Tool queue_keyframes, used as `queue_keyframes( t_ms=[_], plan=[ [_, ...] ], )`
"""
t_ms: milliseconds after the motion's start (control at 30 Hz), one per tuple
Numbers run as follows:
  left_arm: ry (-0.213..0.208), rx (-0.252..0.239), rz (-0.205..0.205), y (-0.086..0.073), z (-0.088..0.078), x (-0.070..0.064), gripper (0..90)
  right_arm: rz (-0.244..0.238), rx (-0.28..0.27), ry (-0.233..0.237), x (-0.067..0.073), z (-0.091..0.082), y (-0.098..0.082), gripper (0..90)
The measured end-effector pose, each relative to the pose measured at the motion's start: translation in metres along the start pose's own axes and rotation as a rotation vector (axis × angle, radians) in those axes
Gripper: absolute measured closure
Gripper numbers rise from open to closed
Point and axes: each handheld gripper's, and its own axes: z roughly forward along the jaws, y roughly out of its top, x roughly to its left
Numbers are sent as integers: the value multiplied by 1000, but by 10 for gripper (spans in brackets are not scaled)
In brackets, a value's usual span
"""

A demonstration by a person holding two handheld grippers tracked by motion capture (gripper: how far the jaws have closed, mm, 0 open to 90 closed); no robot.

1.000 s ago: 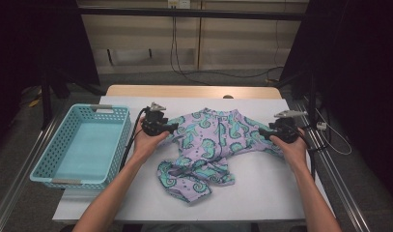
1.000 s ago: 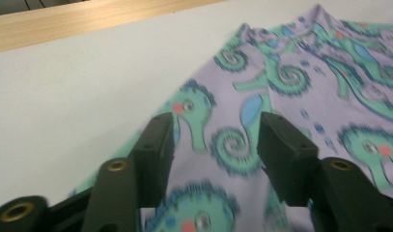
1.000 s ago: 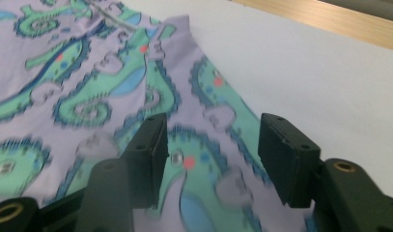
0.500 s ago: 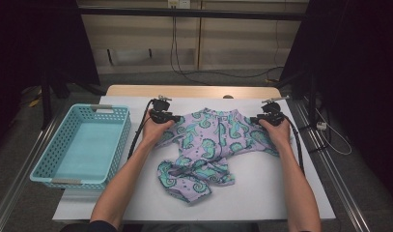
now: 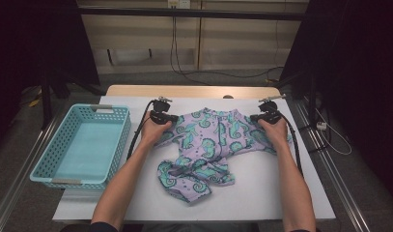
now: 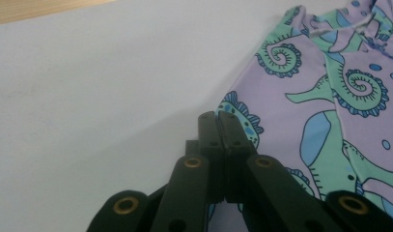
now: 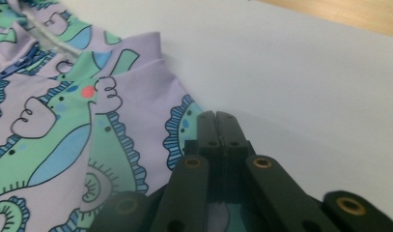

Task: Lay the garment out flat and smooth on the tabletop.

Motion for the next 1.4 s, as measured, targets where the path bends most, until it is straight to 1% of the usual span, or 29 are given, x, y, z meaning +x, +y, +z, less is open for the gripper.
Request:
queue_keyframes(
  t_ms=[33,100,167,200,300,400,433,467,500,533,567,600,633,667,733,767,833,933,967,1033,1100,1167,1200,1233,1267,1300,1333,1367,1400],
  plan=[
    [-7,-3,-15,0,-1,3,900,6,-13,-10,-2,2,3,900],
    [2,-3,-7,1,-1,4,900,3,-23,-18,-2,4,7,900],
    [5,-3,-13,2,0,6,900,-3,-29,-21,-1,5,10,900],
    [16,-7,-16,3,0,7,900,-10,-27,-31,0,8,16,900],
    [41,-18,-26,7,-1,12,900,-17,-29,-42,2,12,21,900],
    [47,-32,-31,12,-3,15,900,-11,-27,-54,3,18,28,900],
    [54,-30,-30,13,-3,16,900,-7,-40,-60,3,21,32,900],
    [64,-29,-28,14,-2,17,900,1,-37,-61,4,22,34,900],
    [74,-25,-20,15,-2,19,900,-3,-43,-56,5,23,36,900],
    [76,-32,-32,15,-2,20,898,0,-49,-53,6,23,37,887],
    [67,-40,-51,14,-3,21,876,-5,-54,-58,7,24,37,862],
    [68,-45,-63,14,-3,22,876,-5,-54,-58,7,24,37,862],
    [68,-44,-63,13,-4,23,764,-12,-51,-52,8,23,37,755],
    [81,-41,-50,13,-7,22,699,-18,-44,-58,8,22,37,724],
    [88,-45,-50,13,-8,22,574,-14,-42,-59,7,18,34,678],
    [95,-58,-49,14,-12,21,555,-11,-56,-56,6,15,31,661],
    [82,-82,-58,16,-20,20,547,-2,-59,-57,5,11,29,653],
    [88,-98,-50,14,-30,16,517,-1,-73,-56,5,0,18,637],
    [80,-102,-40,11,-35,12,516,-2,-68,-56,4,-7,11,639],
    [72,-112,-42,7,-38,9,513,-4,-74,-57,4,-10,8,641],
    [64,-109,-25,1,-41,3,482,14,-94,-67,-1,-28,-4,659],
    [67,-102,-2,-7,-43,-5,464,21,-97,-85,-6,-37,-11,670],
    [67,-102,-2,-7,-43,-5,456,21,-97,-85,-6,-37,-11,670],
    [59,-97,6,-10,-45,-8,462,38,-99,-106,-13,-49,-20,673],
    [50,-92,23,-12,-47,-10,530,48,-96,-120,-16,-53,-25,674],
    [27,-94,39,-14,-50,-12,624,50,-94,-130,-19,-56,-30,674],
    [26,-95,47,-16,-53,-14,621,64,-94,-145,-23,-59,-35,675],
    [23,-101,38,-19,-57,-16,632,88,-93,-158,-26,-61,-40,676],
    [23,-101,38,-19,-57,-16,655,99,-89,-168,-29,-62,-45,676]
  ],
)
